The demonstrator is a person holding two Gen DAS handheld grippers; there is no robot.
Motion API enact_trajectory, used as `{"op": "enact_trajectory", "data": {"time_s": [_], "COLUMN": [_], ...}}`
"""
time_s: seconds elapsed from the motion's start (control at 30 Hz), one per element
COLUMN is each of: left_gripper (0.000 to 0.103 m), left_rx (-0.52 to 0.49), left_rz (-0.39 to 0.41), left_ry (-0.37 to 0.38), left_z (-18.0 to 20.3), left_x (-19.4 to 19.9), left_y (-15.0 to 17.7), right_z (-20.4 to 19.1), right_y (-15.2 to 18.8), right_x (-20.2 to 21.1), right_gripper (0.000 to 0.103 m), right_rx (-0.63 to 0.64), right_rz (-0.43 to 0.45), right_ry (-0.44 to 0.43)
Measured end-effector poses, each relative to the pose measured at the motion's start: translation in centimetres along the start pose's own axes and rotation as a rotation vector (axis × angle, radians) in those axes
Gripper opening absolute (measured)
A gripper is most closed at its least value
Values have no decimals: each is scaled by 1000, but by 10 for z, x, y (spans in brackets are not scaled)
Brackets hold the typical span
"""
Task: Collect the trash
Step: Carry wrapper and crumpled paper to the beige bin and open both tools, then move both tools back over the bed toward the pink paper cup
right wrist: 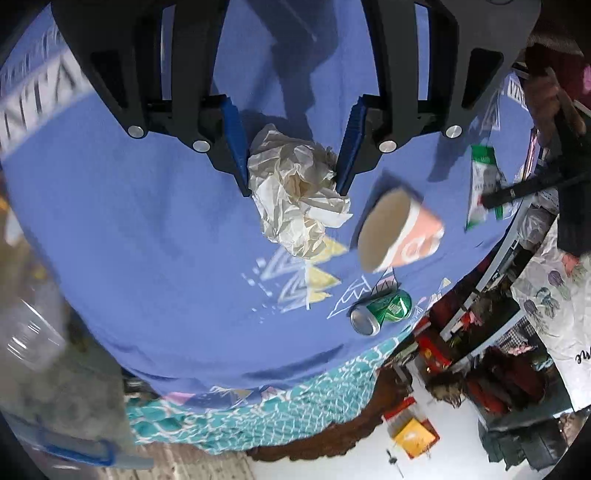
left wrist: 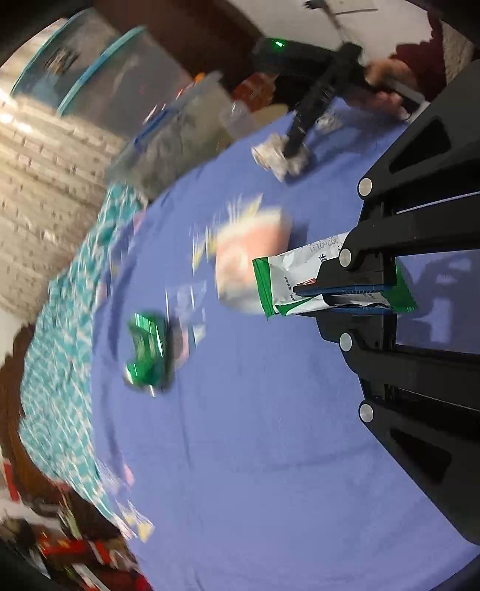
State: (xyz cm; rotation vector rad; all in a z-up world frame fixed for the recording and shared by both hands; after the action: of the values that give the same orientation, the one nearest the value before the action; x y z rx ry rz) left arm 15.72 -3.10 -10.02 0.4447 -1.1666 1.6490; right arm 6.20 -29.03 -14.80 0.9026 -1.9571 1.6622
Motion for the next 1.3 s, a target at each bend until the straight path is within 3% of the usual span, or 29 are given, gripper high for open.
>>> {"op": "enact_trajectory", "data": {"time_s": [0.13,0.47,0.73,0.93,1.03,1.07,1.1,1.13,1.2,1.3], "left_gripper": [5,5,5,5,5,6,10,15,43,44], "left_rx": [-103,-294,-385,-464,-480,-489,-497,-499,-499,-492], "left_rz": [-47,-141,-224,-272,-309,-309,-309,-311,-321,-306], "left_ry": [69,100,128,130,131,125,116,108,80,86], "left_z": [61,185,263,334,360,367,373,377,384,385], "left_x": [-13,-84,-150,-221,-252,-260,-269,-276,-291,-290], "left_y": [2,5,-6,-6,-1,0,3,4,8,5], "right_z": [36,146,247,290,297,298,299,301,304,296], "right_y": [0,-53,-35,-16,-8,-6,-4,-2,-1,5], "right_x": [12,21,63,65,63,61,61,63,66,81], "right_gripper": [48,47,47,49,59,68,78,80,80,80], "right_rx": [-50,-97,-273,-318,-327,-332,-337,-338,-338,-348], "right_rz": [20,67,142,91,76,74,78,85,99,145], "right_ry": [36,203,327,388,386,378,381,398,411,433]}}
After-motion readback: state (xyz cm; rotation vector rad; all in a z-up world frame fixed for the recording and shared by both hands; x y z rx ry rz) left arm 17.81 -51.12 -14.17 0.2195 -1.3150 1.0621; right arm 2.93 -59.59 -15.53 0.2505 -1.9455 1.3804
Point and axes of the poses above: each gripper's, at about its wrist camera, not at the fingertips, and x roughly against the way its jaws point, z to its right, y to its underside, the point moved 3 cm from there along -x, roughly the way its jaws point, and after that the axes turned 14 degrees about x, right-handed, at the moved point
